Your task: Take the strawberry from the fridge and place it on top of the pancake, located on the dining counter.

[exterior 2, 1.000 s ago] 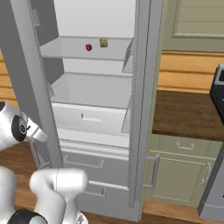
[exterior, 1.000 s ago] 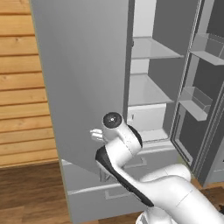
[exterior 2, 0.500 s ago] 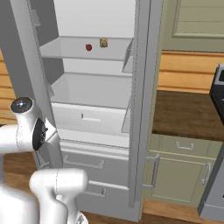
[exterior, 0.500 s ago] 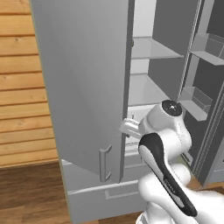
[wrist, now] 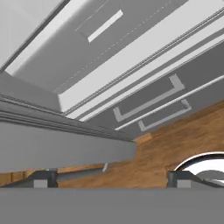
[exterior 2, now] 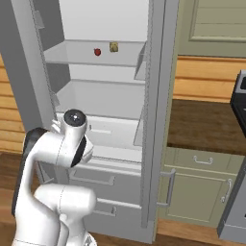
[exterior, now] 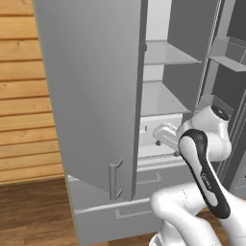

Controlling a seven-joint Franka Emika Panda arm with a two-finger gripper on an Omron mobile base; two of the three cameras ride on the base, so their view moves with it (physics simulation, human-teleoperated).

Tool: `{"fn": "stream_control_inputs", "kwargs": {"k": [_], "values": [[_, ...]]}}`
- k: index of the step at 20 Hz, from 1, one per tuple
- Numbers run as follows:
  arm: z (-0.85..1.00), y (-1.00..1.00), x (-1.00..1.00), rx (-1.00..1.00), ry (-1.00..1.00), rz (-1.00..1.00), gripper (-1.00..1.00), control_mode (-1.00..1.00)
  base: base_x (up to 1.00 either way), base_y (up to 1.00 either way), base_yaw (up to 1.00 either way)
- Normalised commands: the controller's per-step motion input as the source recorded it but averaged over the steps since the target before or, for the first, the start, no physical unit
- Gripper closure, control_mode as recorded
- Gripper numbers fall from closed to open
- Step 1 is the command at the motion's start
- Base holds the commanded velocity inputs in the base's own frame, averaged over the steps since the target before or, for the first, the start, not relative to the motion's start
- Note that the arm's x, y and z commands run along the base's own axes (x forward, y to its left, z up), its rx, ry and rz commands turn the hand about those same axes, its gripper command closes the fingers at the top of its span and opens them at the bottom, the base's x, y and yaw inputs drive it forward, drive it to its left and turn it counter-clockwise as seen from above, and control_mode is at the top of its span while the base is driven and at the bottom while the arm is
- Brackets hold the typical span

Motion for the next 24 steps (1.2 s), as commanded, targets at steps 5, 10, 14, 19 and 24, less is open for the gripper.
{"fn": "stream_control_inputs", "kwargs": {"k": [5, 10, 14, 19, 24], "values": [[-0.36, 0.01, 0.98, 0.24, 0.0, 0.11, -1.0, -1.0, 0.0, 0.0, 0.0], [-0.27, 0.16, 0.99, 0.21, 0.0, 0.1, -1.0, -1.0, 0.0, 0.0, 0.0], [-0.08, 0.53, 0.84, 0.06, 0.07, 0.02, -1.0, -1.0, 0.0, 0.0, 0.0], [0.0, 0.52, 0.72, 0.0, 0.12, 0.0, -1.0, -1.0, 0.0, 0.0, 0.0], [0.0, 0.34, -0.17, 0.01, -0.02, 0.04, -1.0, -1.0, 0.0, 0.0, 0.0]]}}
